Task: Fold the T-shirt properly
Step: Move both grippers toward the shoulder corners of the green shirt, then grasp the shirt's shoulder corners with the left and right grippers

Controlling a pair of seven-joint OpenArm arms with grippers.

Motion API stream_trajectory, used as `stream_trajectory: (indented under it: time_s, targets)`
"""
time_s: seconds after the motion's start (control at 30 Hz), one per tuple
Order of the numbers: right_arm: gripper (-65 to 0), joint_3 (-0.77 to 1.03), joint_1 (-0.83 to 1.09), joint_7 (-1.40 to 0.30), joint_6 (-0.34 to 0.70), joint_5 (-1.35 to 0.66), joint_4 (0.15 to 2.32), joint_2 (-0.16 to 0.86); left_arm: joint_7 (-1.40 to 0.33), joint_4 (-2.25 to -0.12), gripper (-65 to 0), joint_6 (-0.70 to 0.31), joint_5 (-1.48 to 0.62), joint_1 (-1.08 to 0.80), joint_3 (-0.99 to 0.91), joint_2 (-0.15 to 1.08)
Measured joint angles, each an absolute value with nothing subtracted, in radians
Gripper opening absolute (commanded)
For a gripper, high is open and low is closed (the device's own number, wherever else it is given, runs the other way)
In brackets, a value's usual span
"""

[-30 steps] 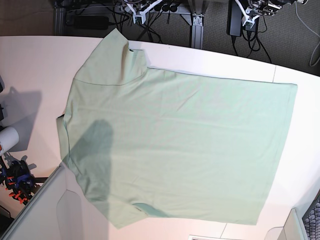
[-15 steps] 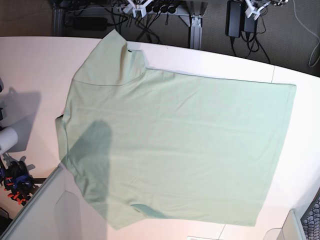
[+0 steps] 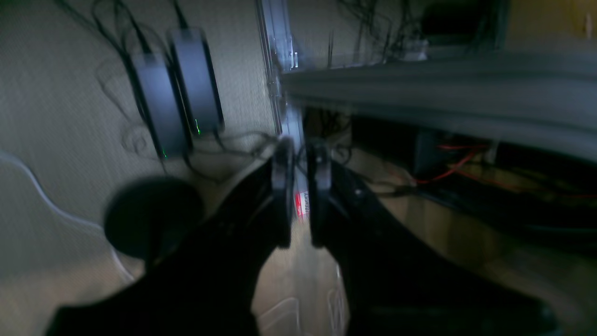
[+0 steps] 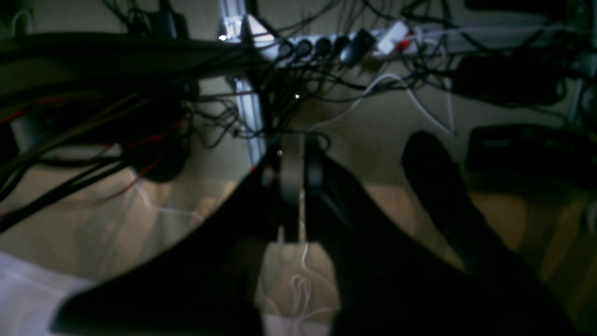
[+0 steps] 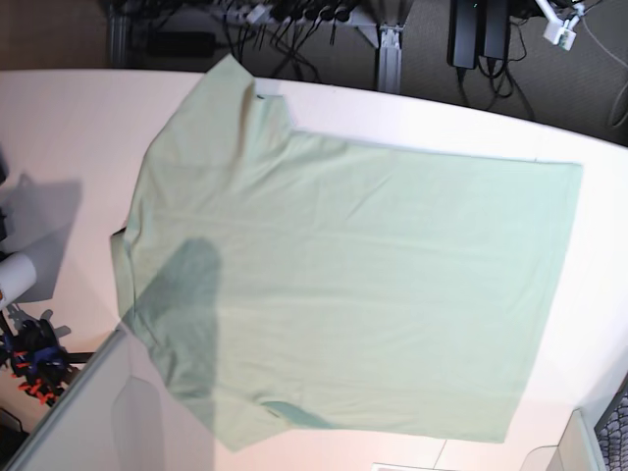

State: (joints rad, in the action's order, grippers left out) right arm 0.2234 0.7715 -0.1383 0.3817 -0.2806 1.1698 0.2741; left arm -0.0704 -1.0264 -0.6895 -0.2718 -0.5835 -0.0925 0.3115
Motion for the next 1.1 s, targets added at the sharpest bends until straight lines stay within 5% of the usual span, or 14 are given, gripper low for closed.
stream_trajectory:
  time_s: [0.2, 0.4, 0.63, 1.1]
  targets:
    - [-61.8, 0.341, 0.92, -0.299, 0.38, -0.426, 1.545, 0.293, -0.182, -1.276, -50.8, -0.685, -0.444, -0.741, -0.196, 0.365]
    - [-23.8, 0.545, 0.931, -0.551, 0.385, -0.625, 1.829, 0.294, -0.246, -1.507, -39.4, -0.685, -0.599, -0.839, -0.306, 0.425]
    - [-23.2, 0.674, 0.783, -0.566, 0.374, -0.688, 1.885, 0.294, -0.264, -1.613, -39.4, -0.686, -0.606, -0.878, -0.348, 0.473]
    - [-23.2, 0.6, 0.503, -0.606, 0.389, -0.73, 1.61, 0.279, -0.309, -1.619, -39.4, -0.686, -0.63, -0.889, -0.351, 0.485]
